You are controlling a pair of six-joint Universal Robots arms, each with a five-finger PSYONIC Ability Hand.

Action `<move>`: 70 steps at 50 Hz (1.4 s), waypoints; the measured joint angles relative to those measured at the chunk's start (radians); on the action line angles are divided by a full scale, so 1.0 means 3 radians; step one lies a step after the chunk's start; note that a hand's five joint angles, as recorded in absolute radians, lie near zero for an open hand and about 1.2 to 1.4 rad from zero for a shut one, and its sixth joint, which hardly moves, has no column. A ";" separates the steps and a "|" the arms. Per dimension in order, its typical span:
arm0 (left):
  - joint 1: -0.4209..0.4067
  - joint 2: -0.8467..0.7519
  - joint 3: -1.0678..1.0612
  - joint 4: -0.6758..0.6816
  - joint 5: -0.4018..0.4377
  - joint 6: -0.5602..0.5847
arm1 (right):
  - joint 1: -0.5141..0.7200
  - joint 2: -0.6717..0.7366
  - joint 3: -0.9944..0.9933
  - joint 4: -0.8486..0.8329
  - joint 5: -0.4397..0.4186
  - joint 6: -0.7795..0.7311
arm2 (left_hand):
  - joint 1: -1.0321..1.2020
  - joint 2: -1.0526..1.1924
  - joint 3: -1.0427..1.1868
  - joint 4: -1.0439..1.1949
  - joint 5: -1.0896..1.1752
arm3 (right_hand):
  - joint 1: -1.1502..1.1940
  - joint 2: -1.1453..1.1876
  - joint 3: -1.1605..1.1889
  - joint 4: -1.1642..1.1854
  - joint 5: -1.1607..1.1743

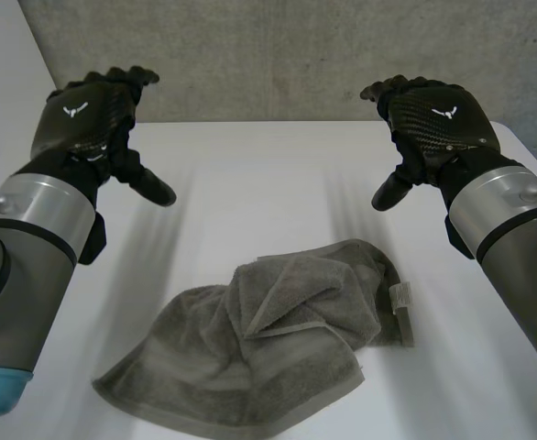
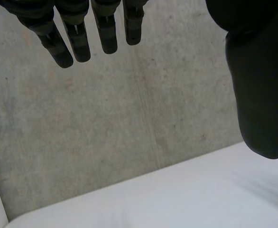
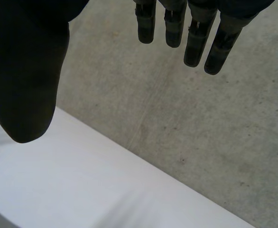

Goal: Fold the towel.

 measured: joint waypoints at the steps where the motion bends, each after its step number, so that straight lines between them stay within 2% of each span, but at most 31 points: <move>1: -0.0002 -0.0011 -0.0007 -0.0008 0.0001 -0.0002 | -0.0009 0.0011 -0.0011 0.0020 -0.0023 -0.0020 | 0.0009 0.0014 0.0014 0.0000 0.0010 | 0.0000 0.0000 0.0000 0.0000 0.0000; 5: -0.0026 -0.0095 -0.0052 -0.0081 0.0034 -0.0017 | -0.0069 0.0165 -0.0133 0.0232 -0.0218 -0.0213 | 0.0113 0.0112 0.0115 0.0099 0.0103 | 0.0000 0.0000 0.0000 0.0000 0.0000; 15: -0.0202 -0.0473 -0.0194 -0.0359 0.0327 -0.0089 | -0.0146 0.0856 -0.0523 0.0867 -0.0626 -0.0637 | 0.0255 0.0240 0.0242 0.0267 0.0236 | 0.0012 0.0000 0.0000 0.0000 0.0001; 25: -0.0346 -0.0952 -0.0245 -0.0350 0.0350 -0.0089 | -0.0103 0.1600 -0.0766 0.0946 -0.0845 -0.0683 | 0.0245 0.0217 0.0234 0.0258 0.0187 | 0.0217 0.0086 0.0099 0.0073 0.0171; 28: -0.0373 -0.1101 -0.0214 -0.0310 0.0345 -0.0093 | -0.0093 0.1782 -0.0846 0.0942 -0.0848 -0.0683 | 0.0246 0.0217 0.0234 0.0258 0.0187 | 0.0798 0.0696 0.0719 0.0681 0.0797; 31: -0.0393 -0.1245 -0.0166 -0.0247 0.0342 -0.0101 | -0.0087 0.1901 -0.0909 0.0941 -0.0841 -0.0682 | 0.0282 0.0254 0.0267 0.0292 0.0231 | 0.1867 0.1809 0.1788 0.1690 0.1763; 33: -0.0408 -0.1348 -0.0122 -0.0196 0.0341 -0.0105 | -0.0086 0.1947 -0.0941 0.0937 -0.0835 -0.0677 | 0.0774 0.0745 0.0755 0.0803 0.0735 | 0.2721 0.2647 0.2609 0.2588 0.2641; 34: -0.0410 -0.1368 -0.0112 -0.0186 0.0341 -0.0105 | -0.0086 0.1952 -0.0945 0.0936 -0.0834 -0.0675 | 0.0970 0.0937 0.0896 0.0948 0.0876 | 0.2916 0.2832 0.2789 0.2776 0.2784; 35: -0.0418 -0.1417 -0.0081 -0.0165 0.0340 -0.0103 | -0.0086 0.1958 -0.0954 0.0931 -0.0831 -0.0669 | 0.1624 0.1573 0.1600 0.1677 0.1494 | 0.3416 0.3305 0.3229 0.3238 0.3301; 36: -0.0425 -0.1455 -0.0055 -0.0150 0.0339 -0.0099 | -0.0087 0.1958 -0.0959 0.0925 -0.0829 -0.0661 | 0.2256 0.2196 0.2232 0.2265 0.2104 | 0.3616 0.3450 0.3444 0.3475 0.3531; 38: -0.0438 -0.1520 0.0020 -0.0130 0.0335 -0.0084 | -0.0089 0.1925 -0.0962 0.0900 -0.0827 -0.0641 | 0.3337 0.3351 0.3405 0.3537 0.3279 | 0.3664 0.3466 0.3561 0.3575 0.3597; 40: -0.0445 -0.1559 0.0097 -0.0127 0.0329 -0.0067 | -0.0090 0.1871 -0.0956 0.0861 -0.0829 -0.0619 | 0.3804 0.3899 0.4012 0.4081 0.3837 | 0.3664 0.3466 0.3577 0.3575 0.3596; 42: -0.0448 -0.1577 0.0180 -0.0129 0.0324 -0.0048 | -0.0091 0.1787 -0.0934 0.0788 -0.0830 -0.0588 | 0.3806 0.3931 0.4202 0.4190 0.3906 | 0.3665 0.3466 0.3588 0.3575 0.3597; 49: -0.0313 -0.1453 0.0647 -0.0171 0.0329 0.0134 | -0.0107 0.1273 -0.0670 0.0286 -0.0819 -0.0449 | 0.3806 0.3931 0.4248 0.4193 0.3907 | 0.3669 0.3466 0.3605 0.3575 0.3597; 56: -0.0066 -0.1119 0.0827 -0.0317 0.0412 0.0367 | -0.0091 0.0705 -0.0265 0.0173 -0.0828 -0.0444 | 0.3806 0.3931 0.4257 0.4193 0.3922 | 0.3670 0.3466 0.3606 0.3575 0.3597; 62: -0.0008 -0.0947 0.0668 -0.0588 0.0615 0.0444 | -0.0093 0.0278 -0.0020 0.0475 -0.0847 -0.0586 | 0.3818 0.3931 0.4259 0.4193 0.3922 | 0.3670 0.3466 0.3623 0.3575 0.3597; 70: 0.0052 -0.0576 0.0299 -0.1019 0.1103 0.0443 | -0.0129 -0.0035 -0.0093 0.1170 -0.0855 -0.1055 | 0.3818 0.3931 0.4261 0.4195 0.3922 | 0.3669 0.3466 0.3626 0.3575 0.3597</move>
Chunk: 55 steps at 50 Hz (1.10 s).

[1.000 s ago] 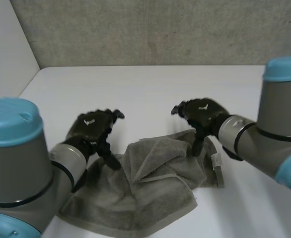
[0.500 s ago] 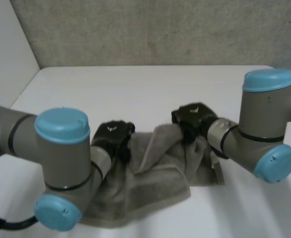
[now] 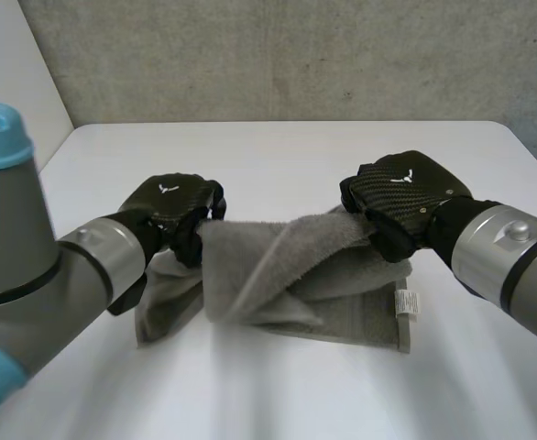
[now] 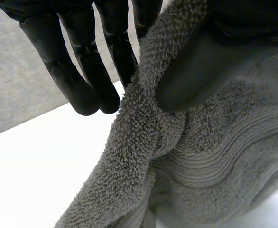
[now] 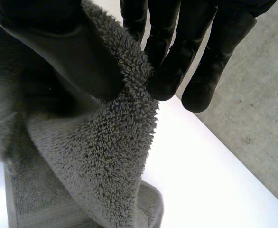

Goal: Fold the towel.

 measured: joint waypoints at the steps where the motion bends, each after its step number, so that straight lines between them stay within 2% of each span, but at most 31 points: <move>1: 0.0031 0.0049 -0.0025 -0.0029 0.0073 -0.0001 | 0.0003 -0.0018 -0.0033 0.0056 -0.0003 -0.0035 | 0.0000 0.0000 0.0000 0.0000 0.0000 | 0.0001 0.0000 0.0000 0.0000 0.0000; 9: 0.0438 0.0053 0.0105 -0.0048 0.0447 0.0002 | 0.0067 0.0158 -0.0180 0.0084 -0.0086 -0.0054 | 0.0000 0.0000 0.0002 0.0000 0.0000 | 0.0001 0.0000 0.0000 0.0000 0.0000; 16: 0.0554 -0.0795 0.0704 -0.0047 0.0505 0.0086 | 0.0271 0.0764 -0.0301 -0.0145 -0.0187 0.0122 | 0.0000 0.0000 0.0006 0.0000 0.0019 | 0.0001 0.0035 0.0012 0.0000 0.0000; 23: 0.0541 -0.1674 0.1434 -0.0090 0.0336 0.0320 | 0.0435 0.1245 -0.0535 -0.0267 -0.0099 0.0321 | 0.0000 0.0000 -0.0031 -0.0004 0.0038 | 0.0001 0.0046 0.0022 0.0000 0.0032; 24: 0.0540 -0.1761 0.1529 -0.0103 0.0279 0.0348 | 0.0443 0.1288 -0.0564 -0.0272 -0.0077 0.0343 | -0.0124 -0.0121 -0.0254 -0.0201 -0.0109 | 0.0001 0.0053 0.0022 0.0000 0.0031; 27: 0.0540 -0.1867 0.1680 -0.0145 0.0134 0.0385 | 0.0447 0.1346 -0.0613 -0.0284 -0.0035 0.0380 | -0.1470 -0.1522 -0.1689 -0.1686 -0.1472 | 0.0001 0.0053 0.0023 0.0000 0.0032; 29: 0.0537 -0.1854 0.1722 -0.0182 0.0038 0.0392 | 0.0443 0.1360 -0.0630 -0.0298 -0.0009 0.0394 | -0.2660 -0.2726 -0.3021 -0.2950 -0.2696 | 0.0001 0.0063 0.0023 0.0000 0.0032; 31: 0.0535 -0.1779 0.1699 -0.0210 -0.0016 0.0391 | 0.0439 0.1361 -0.0632 -0.0306 0.0008 0.0401 | -0.3067 -0.3173 -0.3493 -0.3409 -0.3193 | 0.0001 0.0064 0.0023 0.0000 0.0032; 33: 0.0532 -0.1669 0.1628 -0.0234 -0.0046 0.0386 | 0.0436 0.1358 -0.0627 -0.0312 0.0027 0.0409 | -0.3176 -0.3273 -0.3665 -0.3531 -0.3373 | 0.0001 0.0064 0.0023 0.0000 0.0032; 40: 0.0524 -0.0957 0.0981 -0.0183 -0.0067 0.0355 | 0.0429 0.1352 -0.0580 -0.0328 0.0099 0.0452 | -0.3220 -0.3278 -0.3735 -0.3560 -0.3489 | 0.0001 0.0064 0.0023 0.0000 0.0032; 48: 0.0469 -0.0467 0.0244 0.0003 -0.0057 0.0319 | 0.0426 0.1359 -0.0547 -0.0346 0.0138 0.0464 | -0.3219 -0.3278 -0.3737 -0.3560 -0.3469 | 0.0001 0.0064 0.0023 0.0000 0.0032; 52: 0.0400 -0.0362 -0.0085 0.0118 -0.0059 0.0302 | 0.0425 0.1361 -0.0533 -0.0367 0.0156 0.0462 | -0.3065 -0.3186 -0.3528 -0.3415 -0.3204 | 0.0001 0.0064 0.0023 0.0000 0.0032; 55: 0.0322 -0.0331 -0.0283 0.0257 -0.0075 0.0268 | 0.0426 0.1363 -0.0527 -0.0381 0.0163 0.0460 | -0.2550 -0.2727 -0.3031 -0.2919 -0.2714 | 0.0001 0.0064 0.0023 0.0000 0.0032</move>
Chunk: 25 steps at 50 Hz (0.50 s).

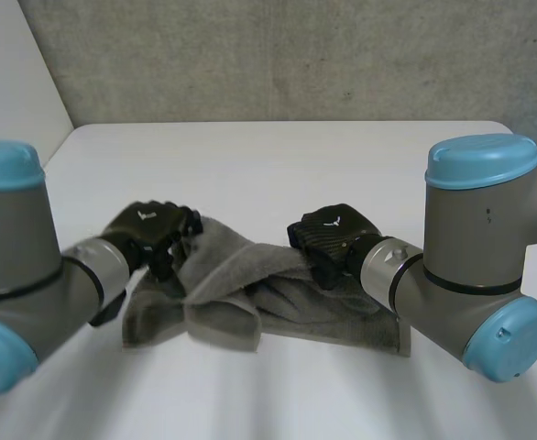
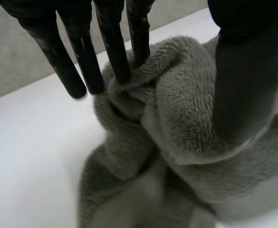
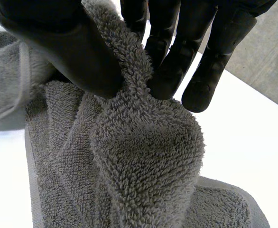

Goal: Fold the towel.

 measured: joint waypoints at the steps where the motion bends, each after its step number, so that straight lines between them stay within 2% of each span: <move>1: -0.0033 0.0003 -0.0063 0.0064 -0.0018 -0.0019 | 0.0000 0.0001 0.0003 -0.0004 0.0001 -0.0001 | 0.0225 0.0233 0.0219 0.0231 0.0213 | 0.0000 0.0000 0.0000 0.0000 0.0000; 3: -0.0092 -0.0001 -0.0151 0.0192 -0.0072 -0.0062 | 0.0002 0.0001 0.0008 -0.0008 0.0002 -0.0001 | 0.0431 0.0467 0.0431 0.0446 0.0417 | 0.0000 0.0000 0.0000 0.0000 0.0000; 11: -0.0195 -0.0149 -0.0174 0.0452 -0.0379 -0.0153 | 0.0005 0.0003 0.0057 -0.0013 0.0001 -0.0002 | 0.0368 0.0406 0.0378 0.0374 0.0379 | 0.0000 0.0000 0.0000 0.0000 0.0000; 25: -0.0354 -0.0319 -0.0142 0.0443 -0.0474 -0.0157 | -0.0005 0.0013 0.0126 -0.0069 0.0005 -0.0006 | -0.1071 -0.1030 -0.1102 -0.1060 -0.1169 | 0.0000 0.0000 0.0000 0.0000 0.0000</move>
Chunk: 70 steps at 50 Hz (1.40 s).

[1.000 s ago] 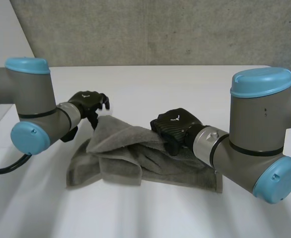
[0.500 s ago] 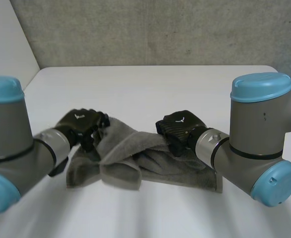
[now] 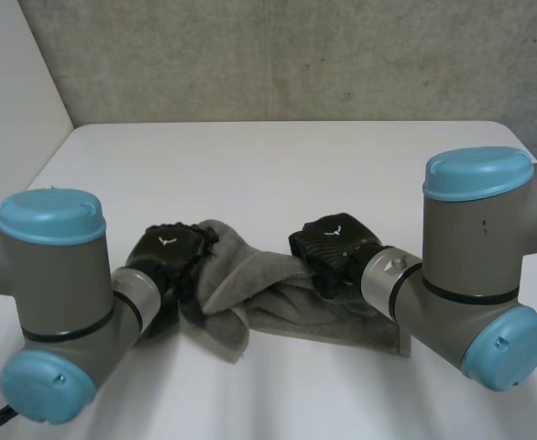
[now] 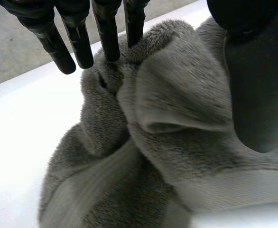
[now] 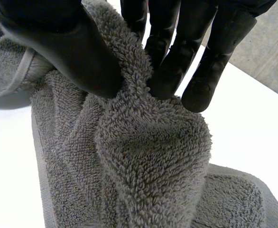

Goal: Fold the towel.

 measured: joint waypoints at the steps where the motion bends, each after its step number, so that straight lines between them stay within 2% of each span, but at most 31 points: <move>1: -0.0009 0.0011 -0.0013 -0.0005 0.0000 0.0001 | 0.0000 0.0002 0.0000 -0.0003 0.0000 0.0000 | -0.0007 -0.0017 -0.0006 -0.0002 -0.0011 | 0.0000 0.0000 0.0000 0.0000 0.0000; 9: -0.0063 0.0187 -0.0213 0.0012 0.0011 0.0035 | -0.0028 0.0050 -0.0025 -0.0045 0.0067 0.0006 | -0.0035 -0.0023 -0.0016 -0.0002 -0.0028 | 0.0003 0.0000 0.0000 0.0000 0.0000; 16: -0.0062 0.0068 -0.0206 0.0109 0.0013 0.0056 | -0.0059 0.0098 -0.0035 -0.0147 0.0248 0.0054 | -0.0034 -0.0018 -0.0011 -0.0001 -0.0003 | 0.0013 0.0000 0.0000 0.0000 0.0000; 26: -0.0074 -0.0183 0.0045 0.0250 0.0011 0.0031 | -0.0069 0.0148 -0.0034 -0.0169 0.0315 0.0103 | 0.0649 0.0596 0.0660 0.0615 0.0740 | 0.0013 0.0000 0.0000 0.0000 0.0000; 30: -0.0078 -0.0238 0.0167 0.0280 0.0009 0.0018 | -0.0071 0.0147 -0.0036 -0.0166 0.0313 0.0102 | 0.1129 0.1097 0.1152 0.1116 0.1207 | 0.0013 0.0000 0.0000 0.0000 0.0000; 33: -0.0079 -0.0272 0.0288 0.0294 0.0005 0.0006 | -0.0075 0.0144 -0.0043 -0.0165 0.0312 0.0097 | 0.1881 0.1870 0.1920 0.1896 0.1950 | 0.0013 0.0000 0.0000 0.0000 0.0000; 37: -0.0070 -0.0263 0.0432 0.0293 0.0006 -0.0027 | -0.0103 0.0132 -0.0064 -0.0162 0.0310 0.0088 | 0.3238 0.3305 0.3361 0.3329 0.3347 | 0.0013 0.0000 0.0000 0.0000 0.0000; 40: -0.0052 -0.0217 0.0510 0.0287 0.0010 -0.0059 | -0.0130 0.0105 -0.0083 -0.0158 0.0303 0.0086 | 0.3636 0.3880 0.4017 0.3939 0.3983 | 0.0013 0.0000 0.0000 0.0000 0.0000; 44: -0.0034 -0.0095 0.0588 0.0273 0.0017 -0.0104 | -0.0174 -0.0039 -0.0117 -0.0158 0.0293 0.0075 | 0.3636 0.3883 0.4116 0.3981 0.4014 | 0.0013 0.0000 0.0000 0.0000 0.0000; 50: -0.0012 0.0317 0.0652 0.0255 0.0030 -0.0141 | -0.0296 -0.0563 -0.0219 -0.0109 0.0263 0.0032 | 0.3655 0.3882 0.4127 0.3981 0.4014 | 0.0013 0.0000 0.0000 0.0000 0.0001; 58: -0.0018 0.0984 0.0563 0.0147 0.0063 -0.0091 | -0.0394 -0.1241 -0.0331 0.0395 0.0050 -0.0265 | 0.3671 0.3883 0.4130 0.3981 0.4040 | 0.0013 0.0001 0.0000 0.0000 0.0000; 63: -0.0014 0.1050 0.0473 -0.0006 0.0110 0.0024 | -0.0391 -0.1196 -0.0311 0.0737 -0.0067 -0.0526 | 0.3671 0.3883 0.4131 0.3982 0.4040 | 0.0013 0.0005 0.0001 0.0000 0.0000; 70: 0.0065 0.0598 0.0435 -0.0228 0.0181 0.0508 | -0.0322 -0.0687 -0.0364 0.0894 -0.0094 -0.0826 | 0.3671 0.3883 0.4133 0.3981 0.4040 | 0.0013 0.0005 0.0001 0.0000 0.0001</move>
